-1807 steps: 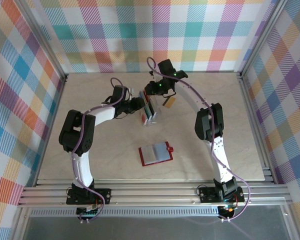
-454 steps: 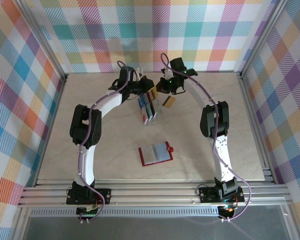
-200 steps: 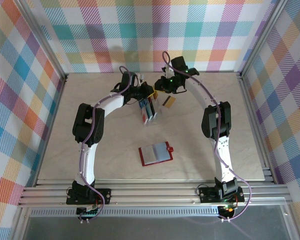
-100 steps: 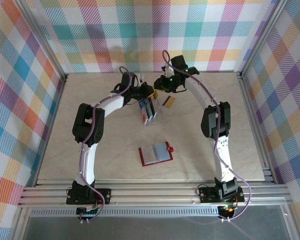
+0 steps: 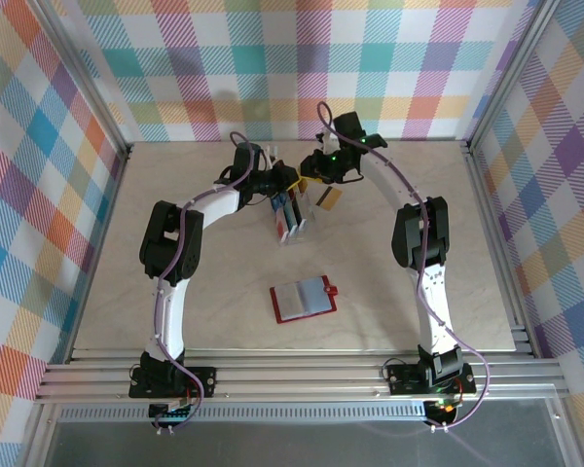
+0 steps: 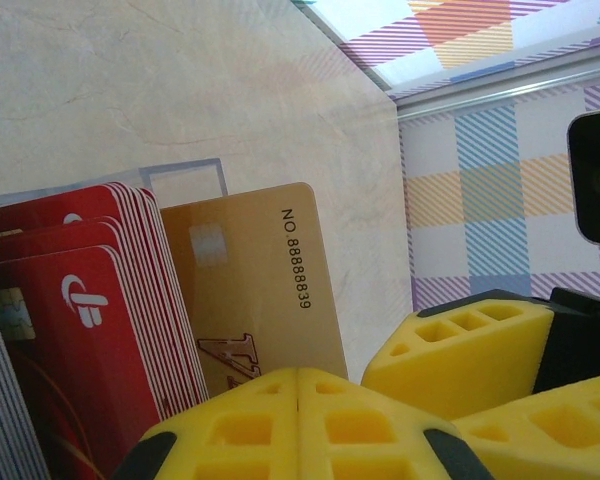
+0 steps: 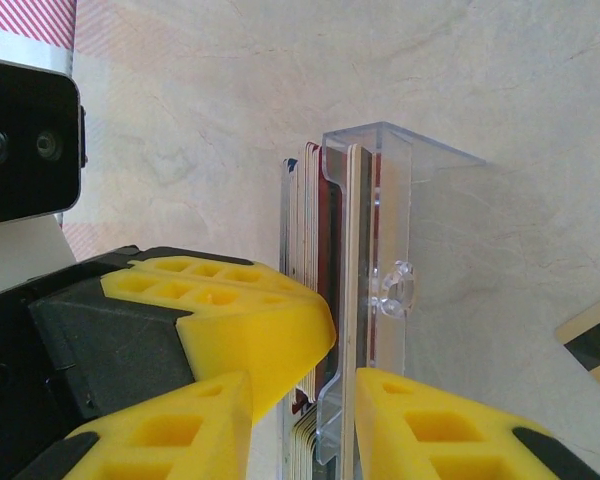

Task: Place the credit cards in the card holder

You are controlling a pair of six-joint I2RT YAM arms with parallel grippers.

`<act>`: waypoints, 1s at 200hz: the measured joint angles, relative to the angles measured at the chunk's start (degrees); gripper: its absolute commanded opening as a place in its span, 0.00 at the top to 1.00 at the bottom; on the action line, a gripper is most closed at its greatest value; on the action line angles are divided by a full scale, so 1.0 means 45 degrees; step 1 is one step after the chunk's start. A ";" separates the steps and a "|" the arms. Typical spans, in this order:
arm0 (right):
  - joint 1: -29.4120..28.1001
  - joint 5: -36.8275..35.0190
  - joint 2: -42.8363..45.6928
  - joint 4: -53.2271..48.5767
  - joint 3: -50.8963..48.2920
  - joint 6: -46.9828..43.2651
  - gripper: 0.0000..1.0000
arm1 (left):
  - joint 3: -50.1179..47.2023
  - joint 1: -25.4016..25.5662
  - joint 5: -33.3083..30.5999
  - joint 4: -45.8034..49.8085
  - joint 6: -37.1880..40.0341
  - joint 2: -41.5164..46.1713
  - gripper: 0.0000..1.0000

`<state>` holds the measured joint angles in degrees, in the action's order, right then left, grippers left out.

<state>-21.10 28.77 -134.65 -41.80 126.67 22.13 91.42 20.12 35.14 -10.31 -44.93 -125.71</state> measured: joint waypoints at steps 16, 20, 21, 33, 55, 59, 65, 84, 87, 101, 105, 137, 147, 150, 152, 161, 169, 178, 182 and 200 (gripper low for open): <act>0.0039 0.0238 0.0000 0.0223 -0.0155 0.0097 0.68 | 0.0000 -0.0005 0.0000 0.0000 -0.0068 0.0000 0.94; 0.0053 0.0311 0.0000 0.0321 -0.0223 0.0136 0.68 | 0.0000 -0.0005 0.0000 0.0000 -0.0078 -0.0005 0.94; 0.0058 0.0330 0.0000 0.0340 -0.0233 0.0146 0.68 | 0.0000 -0.0005 0.0000 0.0000 -0.0078 0.0000 0.94; 0.0117 0.0563 0.0000 0.0578 -0.0423 0.0248 0.67 | 0.0000 -0.0015 0.0000 0.0000 -0.0112 0.0000 0.94; 0.0194 0.0627 0.0005 0.1005 -0.0840 0.0369 0.66 | -0.0005 -0.0015 0.0000 0.0000 -0.0121 -0.0005 0.94; 0.0204 0.0636 0.0019 0.1112 -0.0933 0.0379 0.65 | -0.0010 -0.0015 0.0000 -0.0005 -0.0131 -0.0005 0.94; 0.0214 0.0665 0.0029 0.1243 -0.1054 0.0437 0.65 | -0.0010 -0.0015 0.0000 -0.0005 -0.0151 -0.0005 0.94; 0.0262 0.0860 0.0029 0.1452 -0.1161 0.0593 0.65 | -0.0015 -0.0015 0.0000 -0.0019 -0.0165 -0.0005 0.94; 0.0267 0.0865 0.0029 0.1467 -0.1171 0.0602 0.65 | -0.0015 -0.0015 0.0000 -0.0019 -0.0165 -0.0005 0.94; 0.0277 0.1015 0.0029 0.1613 -0.1248 0.0656 0.66 | -0.0015 -0.0019 0.0000 -0.0019 -0.0165 -0.0005 0.93; 0.0282 0.1078 0.0029 0.1671 -0.1277 0.0670 0.67 | -0.0015 -0.0024 0.0000 -0.0019 -0.0165 -0.0005 0.93; 0.0369 0.1685 0.0155 0.2307 -0.1778 0.0996 0.67 | -0.0010 -0.0034 0.0044 0.0000 -0.0155 -0.0005 0.93; 0.0393 0.1865 0.0223 0.2560 -0.1996 0.1103 0.68 | -0.0010 -0.0034 0.0053 0.0000 -0.0151 -0.0005 0.93; 0.0403 0.1914 0.0223 0.2628 -0.2030 0.1175 0.68 | -0.0010 -0.0034 0.0058 0.0005 -0.0151 -0.0005 0.93; 0.0408 0.1957 0.0223 0.2681 -0.2055 0.1205 0.68 | -0.0010 -0.0034 0.0058 0.0005 -0.0151 -0.0005 0.93; 0.0432 0.2123 0.0223 0.2846 -0.2147 0.1302 0.68 | -0.0010 -0.0034 0.0063 0.0010 -0.0146 -0.0005 0.93; 0.0457 0.2293 0.0223 0.2997 -0.2234 0.1433 0.68 | 0.0000 -0.0034 0.0068 0.0019 -0.0121 -0.0005 0.93; 0.0481 0.2443 0.0223 0.3152 -0.2327 0.1593 0.68 | 0.0039 -0.0024 0.0058 0.0117 -0.0073 -0.0005 0.93; 0.0491 0.2511 0.0223 0.3211 -0.2361 0.1637 0.68 | 0.0068 -0.0024 0.0053 0.0175 -0.0058 -0.0005 0.92; 0.0549 0.2851 0.0228 0.3594 -0.2594 0.1953 0.68 | 0.0214 0.0010 -0.0034 0.0491 0.0136 -0.0005 0.92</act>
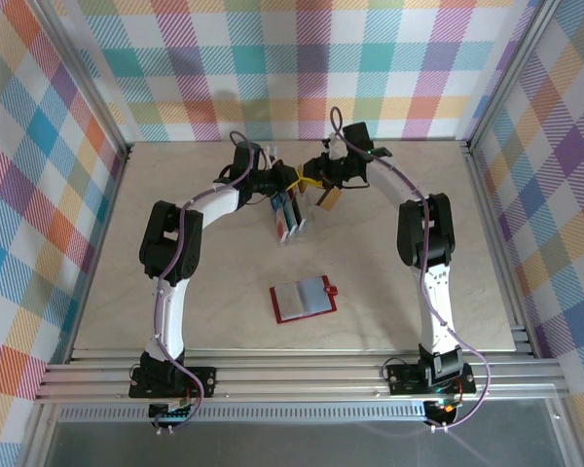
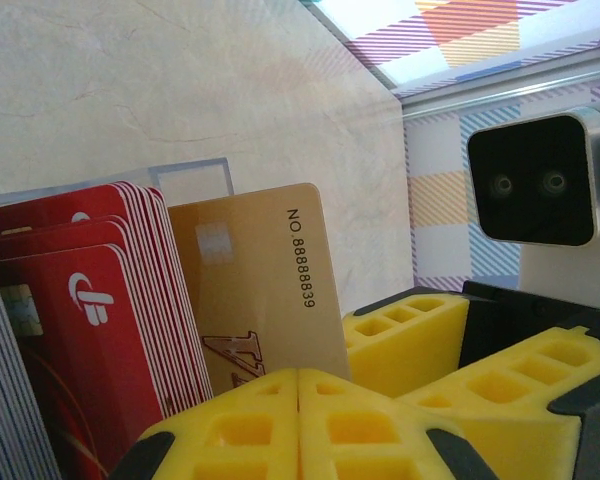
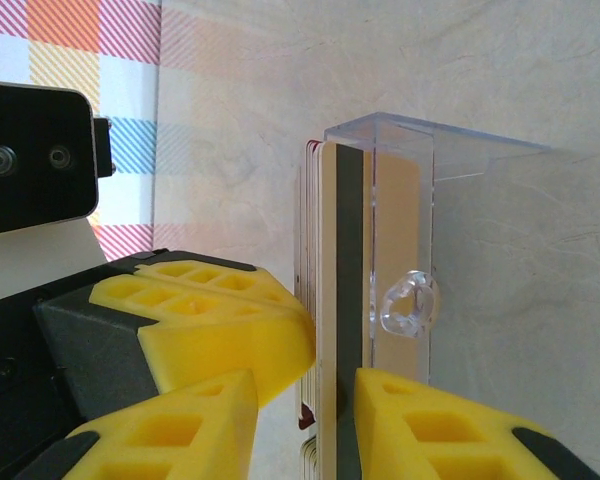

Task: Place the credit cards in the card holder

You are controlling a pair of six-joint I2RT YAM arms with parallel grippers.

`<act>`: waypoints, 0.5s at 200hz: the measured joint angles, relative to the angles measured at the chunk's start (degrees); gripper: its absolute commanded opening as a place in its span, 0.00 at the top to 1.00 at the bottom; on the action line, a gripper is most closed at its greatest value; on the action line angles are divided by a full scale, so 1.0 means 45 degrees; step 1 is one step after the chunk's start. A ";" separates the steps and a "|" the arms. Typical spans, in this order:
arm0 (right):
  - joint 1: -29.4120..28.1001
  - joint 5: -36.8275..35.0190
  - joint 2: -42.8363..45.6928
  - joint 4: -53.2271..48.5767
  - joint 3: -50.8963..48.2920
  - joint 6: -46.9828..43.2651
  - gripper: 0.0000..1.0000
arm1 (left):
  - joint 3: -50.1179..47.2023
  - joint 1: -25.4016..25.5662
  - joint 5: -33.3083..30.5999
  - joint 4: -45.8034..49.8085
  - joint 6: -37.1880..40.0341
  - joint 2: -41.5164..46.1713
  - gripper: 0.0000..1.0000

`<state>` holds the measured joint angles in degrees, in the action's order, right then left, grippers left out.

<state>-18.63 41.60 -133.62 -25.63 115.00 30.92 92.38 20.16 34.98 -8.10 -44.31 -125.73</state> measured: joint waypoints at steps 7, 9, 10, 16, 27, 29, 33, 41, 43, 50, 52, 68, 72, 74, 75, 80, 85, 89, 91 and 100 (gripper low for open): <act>0.0024 0.0151 0.0019 0.0180 -0.0136 0.0102 0.69 | 0.0078 0.0005 -0.0029 0.0131 0.0058 0.0000 0.92; 0.0034 0.0199 0.0024 0.0238 -0.0170 0.0151 0.70 | 0.0092 0.0005 -0.0029 0.0165 0.0092 0.0000 0.92; 0.0039 0.0219 0.0029 0.0262 -0.0185 0.0180 0.70 | 0.0102 0.0010 -0.0029 0.0185 0.0102 -0.0005 0.92; 0.0063 0.0355 0.0053 0.0457 -0.0311 0.0335 0.71 | 0.0117 0.0015 -0.0058 0.0228 0.0136 -0.0005 0.92; 0.0087 0.0539 0.0112 0.0777 -0.0525 0.0578 0.73 | 0.0194 0.0049 -0.0092 0.0335 0.0199 -0.0034 0.92; 0.0097 0.0549 0.0126 0.0831 -0.0563 0.0622 0.73 | 0.0219 0.0053 -0.0102 0.0364 0.0219 -0.0044 0.92; 0.0107 0.0593 0.0155 0.0928 -0.0636 0.0685 0.74 | 0.0262 0.0053 -0.0112 0.0423 0.0243 -0.0049 0.92; 0.0131 0.0675 0.0209 0.1103 -0.0772 0.0845 0.75 | 0.0291 0.0078 -0.0131 0.0476 0.0301 -0.0063 0.92; 0.0131 0.0695 0.0214 0.1137 -0.0801 0.0865 0.76 | 0.0296 0.0078 -0.0131 0.0476 0.0330 -0.0063 0.92; 0.0136 0.0743 0.0238 0.1258 -0.0884 0.0986 0.77 | 0.0296 0.0087 -0.0155 0.0476 0.0379 -0.0068 0.92; 0.0136 0.0777 0.0253 0.1331 -0.0918 0.1025 0.77 | 0.0296 0.0087 -0.0160 0.0476 0.0384 -0.0068 0.92; 0.0141 0.0874 0.0364 0.1715 -0.1214 0.1311 0.77 | 0.0306 0.0087 -0.0160 0.0486 0.0427 -0.0068 0.92; 0.0141 0.0874 0.0393 0.1773 -0.1273 0.1355 0.77 | 0.0311 0.0097 -0.0160 0.0491 0.0437 -0.0068 0.92; 0.0141 0.0874 0.0403 0.1817 -0.1297 0.1384 0.77 | 0.0316 0.0097 -0.0160 0.0495 0.0442 -0.0068 0.92; 0.0141 0.0874 0.0408 0.1831 -0.1311 0.1389 0.77 | 0.0316 0.0097 -0.0160 0.0500 0.0442 -0.0068 0.92; 0.0141 0.0874 0.0427 0.1923 -0.1370 0.1443 0.77 | 0.0316 0.0097 -0.0160 0.0505 0.0471 -0.0068 0.92; 0.0141 0.0874 0.0437 0.1991 -0.1409 0.1501 0.77 | 0.0316 0.0097 -0.0160 0.0515 0.0471 -0.0068 0.92; 0.0141 0.0894 0.0437 0.2040 -0.1438 0.1525 0.77 | 0.0316 0.0097 -0.0160 0.0520 0.0471 -0.0068 0.92; 0.0141 0.0908 0.0437 0.2069 -0.1447 0.1554 0.77 | 0.0316 0.0097 -0.0160 0.0520 0.0471 -0.0068 0.92; 0.0146 0.0928 0.0437 0.2161 -0.1477 0.1685 0.77 | 0.0316 0.0097 -0.0170 0.0520 0.0471 -0.0068 0.92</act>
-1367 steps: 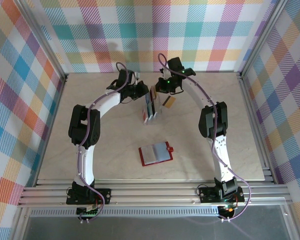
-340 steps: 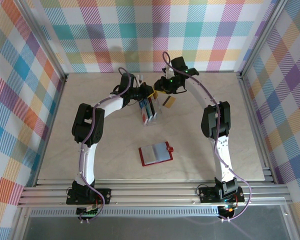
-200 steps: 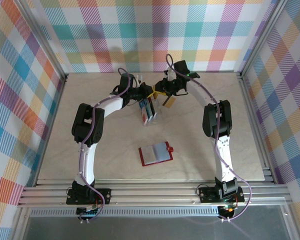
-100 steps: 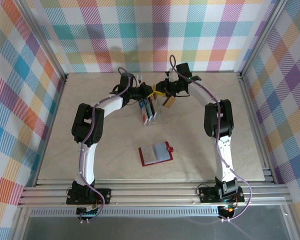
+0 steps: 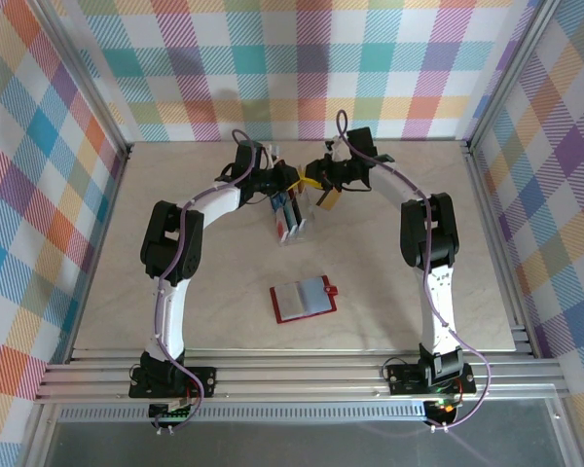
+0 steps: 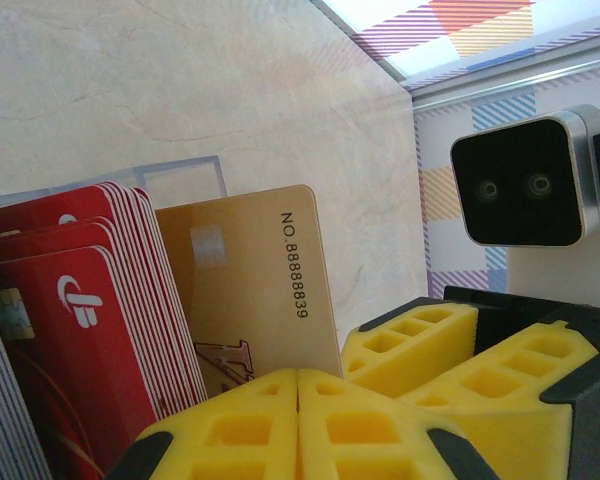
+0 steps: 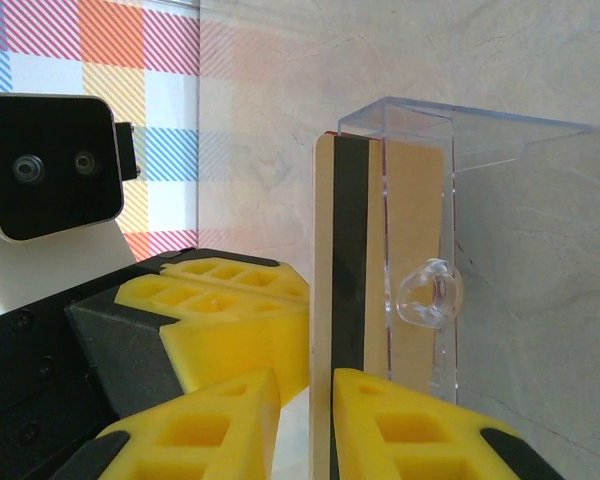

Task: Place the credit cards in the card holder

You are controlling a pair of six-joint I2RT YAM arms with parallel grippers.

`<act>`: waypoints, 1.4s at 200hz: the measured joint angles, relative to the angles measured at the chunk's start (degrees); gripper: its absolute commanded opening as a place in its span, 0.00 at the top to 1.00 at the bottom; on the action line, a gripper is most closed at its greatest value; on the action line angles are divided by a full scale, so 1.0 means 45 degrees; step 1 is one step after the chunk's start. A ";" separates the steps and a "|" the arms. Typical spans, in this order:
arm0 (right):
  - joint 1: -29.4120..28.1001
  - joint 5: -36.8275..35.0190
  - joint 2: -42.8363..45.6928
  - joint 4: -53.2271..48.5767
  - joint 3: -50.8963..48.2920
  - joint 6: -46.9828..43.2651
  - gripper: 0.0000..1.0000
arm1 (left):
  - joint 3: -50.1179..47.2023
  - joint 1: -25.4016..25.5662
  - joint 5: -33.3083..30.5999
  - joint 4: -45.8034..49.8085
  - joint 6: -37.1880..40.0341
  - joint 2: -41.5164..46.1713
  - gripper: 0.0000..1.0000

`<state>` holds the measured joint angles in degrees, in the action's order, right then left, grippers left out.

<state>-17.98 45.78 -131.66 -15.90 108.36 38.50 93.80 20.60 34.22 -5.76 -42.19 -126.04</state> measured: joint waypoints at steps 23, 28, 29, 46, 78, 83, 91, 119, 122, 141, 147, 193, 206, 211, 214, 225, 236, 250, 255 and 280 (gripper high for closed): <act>0.0005 0.0087 0.0000 0.0121 -0.0029 0.0272 0.78 | 0.0005 0.0000 0.0000 0.0005 0.0005 0.0000 0.92; 0.0005 0.0112 0.0000 0.0199 -0.0073 0.0364 0.79 | 0.0005 0.0000 -0.0005 0.0005 0.0005 0.0000 0.92; 0.0005 0.0117 0.0000 0.0209 -0.0078 0.0369 0.79 | 0.0005 0.0000 -0.0010 0.0005 0.0010 0.0000 0.92; 0.0039 0.0321 0.0000 0.0670 -0.0311 0.0733 0.80 | 0.0005 0.0000 -0.0053 0.0015 0.0024 0.0000 0.92; 0.0087 0.0481 0.0126 0.1234 -0.0680 0.1175 0.82 | 0.0000 0.0010 -0.0053 0.0010 0.0160 0.0000 0.92; 0.0087 0.0476 0.0131 0.1243 -0.0680 0.1268 0.82 | 0.0000 0.0015 -0.0058 0.0005 0.0189 0.0000 0.92; 0.0087 0.0476 0.0131 0.1253 -0.0680 0.1336 0.83 | 0.0000 0.0015 -0.0073 0.0000 0.0219 0.0000 0.92; 0.0087 0.0476 0.0146 0.1321 -0.0680 0.1559 0.86 | -0.0015 0.0015 -0.0151 -0.0053 0.0296 0.0000 0.92; 0.0087 0.0476 0.0146 0.1326 -0.0680 0.1569 0.86 | -0.0024 0.0015 -0.0170 -0.0073 0.0301 0.0000 0.92; 0.0087 0.0491 0.0151 0.1326 -0.0680 0.1651 0.86 | -0.0053 0.0015 -0.0185 -0.0107 0.0316 0.0010 0.92; 0.0087 0.0495 0.0151 0.1326 -0.0680 0.1661 0.86 | -0.0053 0.0019 -0.0189 -0.0107 0.0335 0.0010 0.91; 0.0087 0.0495 0.0170 0.1321 -0.0680 0.1690 0.89 | -0.0058 0.0034 -0.0257 -0.0102 0.0389 0.0019 0.91; 0.0087 0.0505 0.0199 0.1321 -0.0680 0.1690 0.91 | -0.0058 0.0039 -0.0340 -0.0131 0.0413 0.0019 0.91; 0.0087 0.0505 0.0214 0.1316 -0.0680 0.1690 0.92 | -0.0058 0.0039 -0.0384 -0.0141 0.0432 0.0019 0.91; 0.0087 0.0505 0.0219 0.1316 -0.0680 0.1690 0.92 | -0.0058 0.0039 -0.0393 -0.0141 0.0437 0.0019 0.91; 0.0087 0.0515 0.0248 0.1307 -0.0680 0.1690 0.93 | -0.0058 0.0039 -0.0432 -0.0146 0.0447 0.0019 0.91; 0.0087 0.0520 0.0321 0.1297 -0.0733 0.1690 0.94 | -0.0058 0.0039 -0.0476 -0.0155 0.0457 0.0019 0.91; 0.0073 0.0568 0.0452 0.1273 -0.0811 0.1690 0.95 | -0.0058 0.0049 -0.0525 -0.0194 0.0486 0.0019 0.91; 0.0068 0.0597 0.0491 0.1273 -0.0816 0.1690 0.96 | -0.0058 0.0049 -0.0559 -0.0199 0.0491 0.0019 0.91; -0.0005 0.0933 0.0690 0.1316 -0.0821 0.1681 0.97 | -0.0058 0.0053 -0.0665 -0.0248 0.0554 0.0019 0.91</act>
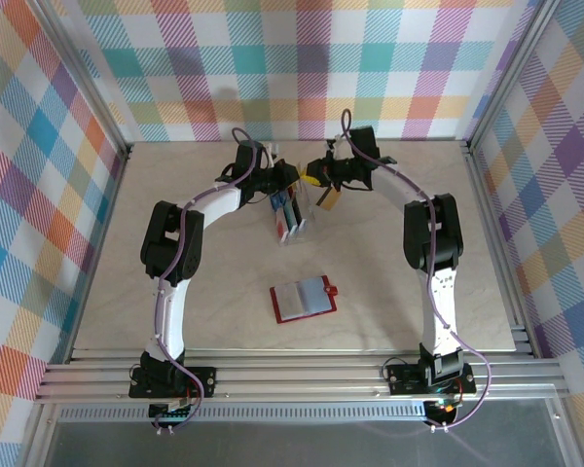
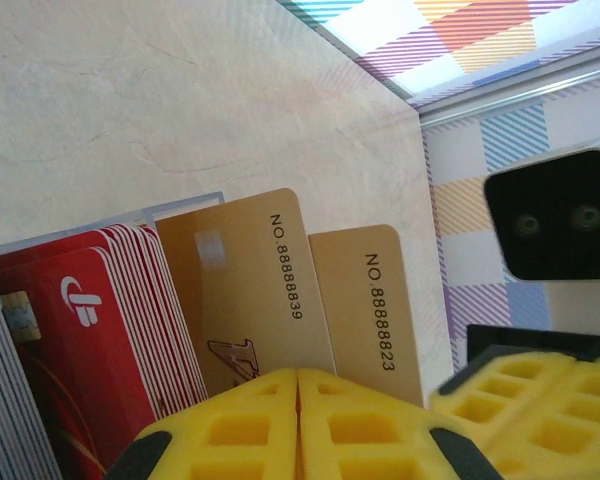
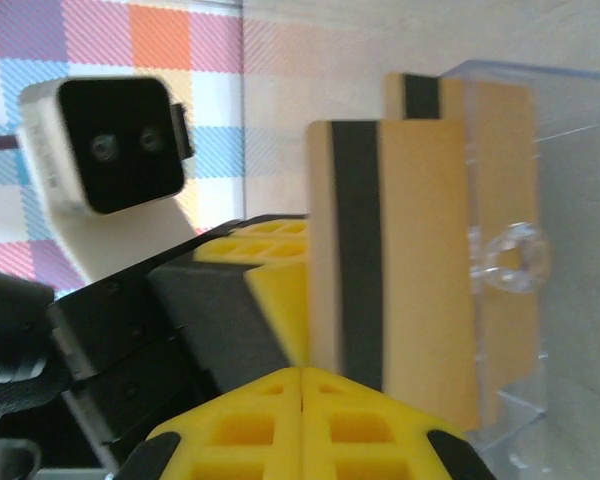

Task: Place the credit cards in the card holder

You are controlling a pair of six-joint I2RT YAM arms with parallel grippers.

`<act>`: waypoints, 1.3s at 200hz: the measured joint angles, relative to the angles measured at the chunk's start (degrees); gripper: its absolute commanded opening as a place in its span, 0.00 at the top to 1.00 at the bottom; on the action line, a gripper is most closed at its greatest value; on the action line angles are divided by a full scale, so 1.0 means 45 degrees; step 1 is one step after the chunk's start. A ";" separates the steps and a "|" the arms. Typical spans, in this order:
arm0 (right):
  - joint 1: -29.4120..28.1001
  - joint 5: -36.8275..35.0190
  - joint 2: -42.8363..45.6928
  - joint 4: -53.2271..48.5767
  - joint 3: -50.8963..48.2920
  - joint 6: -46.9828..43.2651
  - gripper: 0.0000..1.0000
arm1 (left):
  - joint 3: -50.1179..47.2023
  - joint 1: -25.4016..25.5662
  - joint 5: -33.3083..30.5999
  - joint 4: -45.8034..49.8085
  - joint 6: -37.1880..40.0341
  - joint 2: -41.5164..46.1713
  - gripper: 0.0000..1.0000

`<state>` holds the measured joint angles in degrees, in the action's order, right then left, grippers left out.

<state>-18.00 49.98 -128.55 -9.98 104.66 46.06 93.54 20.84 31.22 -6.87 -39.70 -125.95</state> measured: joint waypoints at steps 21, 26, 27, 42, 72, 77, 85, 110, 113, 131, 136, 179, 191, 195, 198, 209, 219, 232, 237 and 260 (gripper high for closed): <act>-0.0369 0.0291 0.0204 -0.0019 0.0000 -0.0102 0.97 | -0.0015 0.0107 -0.0170 -0.0097 0.0078 0.0000 0.91; -0.0481 0.0316 0.0238 -0.0039 0.0000 -0.0151 0.96 | -0.0019 0.0112 -0.0180 -0.0141 0.0078 0.0000 0.91; -0.0495 0.0321 0.0243 -0.0044 0.0000 -0.0155 0.96 | -0.0029 0.0112 -0.0180 -0.0151 0.0078 0.0000 0.91; -0.0695 0.0253 0.0291 -0.0277 0.0005 -0.0432 0.89 | -0.0063 0.0117 -0.0160 -0.0189 0.0170 0.0000 0.91; -0.0719 -0.0316 0.0559 -0.1059 0.0039 -0.1365 0.79 | -0.0087 0.0112 -0.0146 -0.0238 0.0160 0.0000 0.91; -0.0719 -0.0491 0.0641 -0.1253 0.0049 -0.1520 0.78 | -0.0087 0.0107 -0.0112 -0.0253 0.0155 0.0000 0.91; -0.0719 -0.0782 0.0743 -0.1569 0.0083 -0.1768 0.77 | -0.0087 0.0092 -0.0053 -0.0272 0.0112 0.0000 0.91; -0.0724 -0.1802 0.0952 -0.2589 0.0364 -0.2560 0.73 | -0.0194 0.0005 0.0185 -0.0466 -0.0010 0.0015 0.91; -0.0724 -0.1991 0.0962 -0.2720 0.0418 -0.2671 0.73 | -0.0209 0.0000 0.0209 -0.0481 -0.0034 0.0029 0.91; -0.0724 -0.2871 0.0981 -0.3279 0.0631 -0.3215 0.67 | -0.0277 -0.0102 0.0534 -0.0481 -0.0257 0.0073 0.91; -0.0724 -0.3079 0.0981 -0.3424 0.0680 -0.3347 0.65 | -0.0291 -0.0151 0.0636 -0.0481 -0.0335 0.0073 0.91; -0.0724 -0.4741 0.0971 -0.4537 0.1088 -0.4269 0.56 | -0.0325 -0.0374 0.1151 -0.0461 -0.0709 0.0112 0.90; -0.0724 -0.4959 0.0933 -0.4755 0.1350 -0.4454 0.55 | -0.0340 -0.0457 0.1307 -0.0476 -0.0865 0.0112 0.90; -0.0724 -0.5003 0.0903 -0.4770 0.1428 -0.4483 0.55 | -0.0364 -0.0491 0.1365 -0.0500 -0.0962 0.0112 0.90; -0.0724 -0.5032 0.0884 -0.4779 0.1491 -0.4517 0.55 | -0.0393 -0.0510 0.1404 -0.0525 -0.0986 0.0117 0.90; -0.0719 -0.5110 0.0758 -0.4843 0.1768 -0.4653 0.55 | -0.0510 -0.0631 0.1535 -0.0602 -0.1151 0.0141 0.90; -0.0724 -0.5168 0.0622 -0.4901 0.1977 -0.4745 0.55 | -0.0622 -0.0738 0.1588 -0.0593 -0.1253 0.0141 0.90; -0.0748 -0.5275 0.0364 -0.5129 0.2317 -0.4852 0.55 | -0.0777 -0.0874 0.1656 -0.0578 -0.1331 0.0141 0.90; -0.0763 -0.5353 0.0248 -0.5207 0.2458 -0.4920 0.55 | -0.0816 -0.0923 0.1744 -0.0622 -0.1365 0.0141 0.90; -0.0860 -0.5722 -0.0219 -0.5542 0.2885 -0.5163 0.55 | -0.0855 -0.1001 0.1865 -0.0665 -0.1423 0.0199 0.89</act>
<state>-21.87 24.23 -129.54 -34.92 117.64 22.83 89.69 16.34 39.62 -9.87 -46.11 -125.05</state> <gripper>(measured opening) 0.451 0.107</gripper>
